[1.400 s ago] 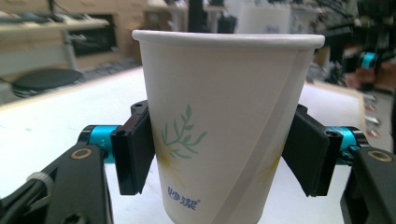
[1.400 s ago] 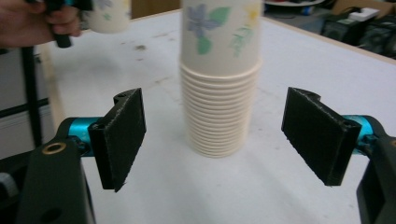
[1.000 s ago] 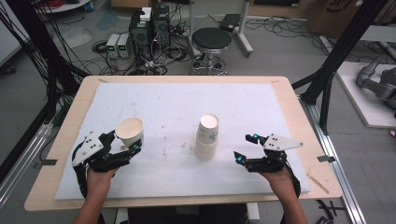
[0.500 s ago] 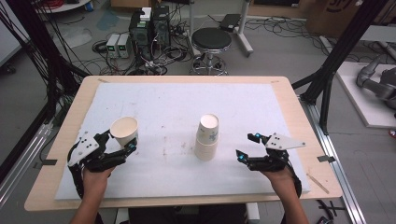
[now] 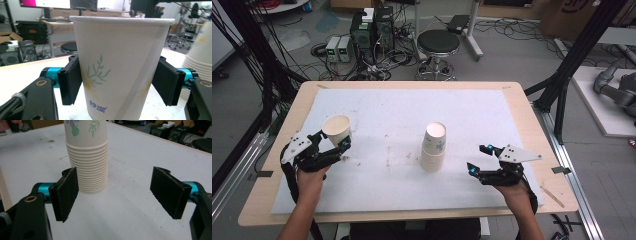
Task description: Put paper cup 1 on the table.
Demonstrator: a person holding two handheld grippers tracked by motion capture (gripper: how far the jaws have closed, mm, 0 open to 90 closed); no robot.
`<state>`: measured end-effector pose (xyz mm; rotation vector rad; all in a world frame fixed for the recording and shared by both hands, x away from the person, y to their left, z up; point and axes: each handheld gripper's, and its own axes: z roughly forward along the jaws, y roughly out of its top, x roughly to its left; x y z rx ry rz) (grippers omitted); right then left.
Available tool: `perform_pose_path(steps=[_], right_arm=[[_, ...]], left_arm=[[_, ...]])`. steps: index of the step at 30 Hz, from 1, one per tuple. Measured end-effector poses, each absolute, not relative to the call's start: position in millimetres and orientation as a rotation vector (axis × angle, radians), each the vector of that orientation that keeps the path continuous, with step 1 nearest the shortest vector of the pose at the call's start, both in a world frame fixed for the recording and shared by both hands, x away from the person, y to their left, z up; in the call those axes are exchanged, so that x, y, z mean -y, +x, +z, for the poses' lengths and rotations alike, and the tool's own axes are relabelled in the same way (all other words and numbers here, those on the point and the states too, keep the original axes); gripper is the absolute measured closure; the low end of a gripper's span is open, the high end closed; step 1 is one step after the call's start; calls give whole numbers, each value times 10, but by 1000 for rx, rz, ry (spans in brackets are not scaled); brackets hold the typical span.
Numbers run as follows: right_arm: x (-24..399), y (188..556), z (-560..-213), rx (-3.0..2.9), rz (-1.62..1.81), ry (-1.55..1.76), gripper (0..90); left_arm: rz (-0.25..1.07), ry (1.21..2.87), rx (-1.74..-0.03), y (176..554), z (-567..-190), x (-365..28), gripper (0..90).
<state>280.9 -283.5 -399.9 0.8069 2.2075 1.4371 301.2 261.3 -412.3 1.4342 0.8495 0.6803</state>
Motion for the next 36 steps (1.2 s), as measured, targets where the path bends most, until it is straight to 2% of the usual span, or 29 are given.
perform_pose_path(steps=[9, 18, 28, 36], right_arm=[[2848, 2784, -3995, -2208, 1442, 805, 236], [2832, 2795, -4013, -2222, 1438, 812, 236], [2836, 2794, -4016, -2218, 1439, 807, 237], [2830, 2792, -4018, -2222, 1447, 806, 237]], left_arm=[[730, 1449, -964, 3269, -4253, -2647, 303], [725, 1490, -999, 3399, -4374, -2625, 301], [682, 1587, -1076, 3554, -4543, -2551, 311], [738, 1679, -1133, 3558, -4532, -2481, 316]])
